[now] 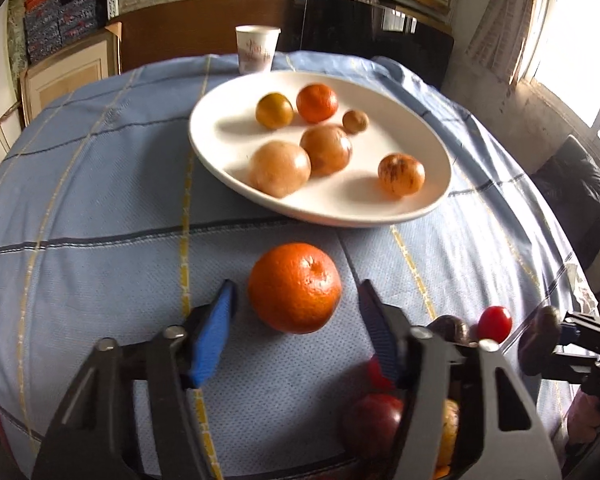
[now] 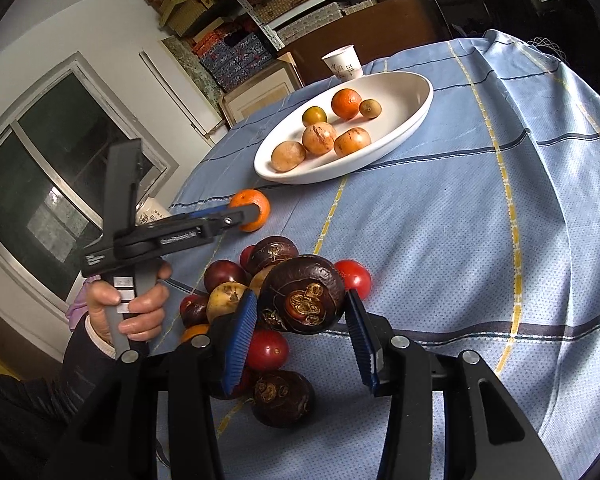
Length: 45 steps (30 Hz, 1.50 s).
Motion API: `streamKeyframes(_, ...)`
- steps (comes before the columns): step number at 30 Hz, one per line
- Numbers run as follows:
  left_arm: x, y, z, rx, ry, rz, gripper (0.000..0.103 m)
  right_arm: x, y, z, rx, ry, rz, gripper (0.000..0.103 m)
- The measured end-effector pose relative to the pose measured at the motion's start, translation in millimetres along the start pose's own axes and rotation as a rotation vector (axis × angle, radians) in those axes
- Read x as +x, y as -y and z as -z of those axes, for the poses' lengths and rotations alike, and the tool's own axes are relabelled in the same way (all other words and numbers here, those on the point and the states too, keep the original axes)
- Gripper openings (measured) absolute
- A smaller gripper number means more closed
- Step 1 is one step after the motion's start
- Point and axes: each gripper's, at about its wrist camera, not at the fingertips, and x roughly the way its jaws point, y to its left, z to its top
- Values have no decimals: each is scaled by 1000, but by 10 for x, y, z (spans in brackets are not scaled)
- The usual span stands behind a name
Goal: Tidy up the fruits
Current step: 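Grasp a dark purple fruit with the right tool while the left tool grasps the large orange, then carry both fruits onto the white plate and open both tools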
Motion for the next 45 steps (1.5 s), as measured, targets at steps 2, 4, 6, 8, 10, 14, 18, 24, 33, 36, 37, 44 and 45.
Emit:
streamKeyframes(2,40,-6,-4,-5,-10,-2,55,-2,-6,2,-1,2,0,46)
streamKeyframes(4,61,-15,-2,-10,-14,-3,52,-1,-8,4,-3,1,4,46)
streamKeyframes(6,76,-18,-2,-13,-16,-2,51,-2,-6,6,-4,1,7,46)
streamKeyframes(8,79,-16,-3,-13,-15,2,48,-3,-7,10,-4,1,8,46)
streamKeyframes(10,84,5,-3,-3,-9,-6,47,0,0,12,-4,0,12,46)
streamKeyframes(14,69,44,12,12,1,-23,47,-3,-15,16,-10,6,17,46)
streamKeyframes(18,-18,35,8,-1,20,-1,46,-20,-35,11,-28,25,33,46)
streamKeyframes(24,-267,-27,-169,-32,92,15,46,-35,-54,-123,-41,48,50,46)
streamKeyframes(33,-302,-117,-844,-111,219,-6,46,112,-206,-1099,-108,254,216,46)
streamKeyframes(36,-89,-202,-988,-148,193,-14,46,373,-54,-1361,-77,251,262,46)
streamKeyframes(37,-26,-237,-1009,-162,176,-8,46,478,15,-1432,-64,234,286,46)
streamKeyframes(44,468,-478,-1065,-240,51,-3,46,1024,282,-1608,9,101,334,46)
streamKeyframes(45,498,-487,-1063,-242,43,1,46,1085,312,-1611,25,84,335,46)
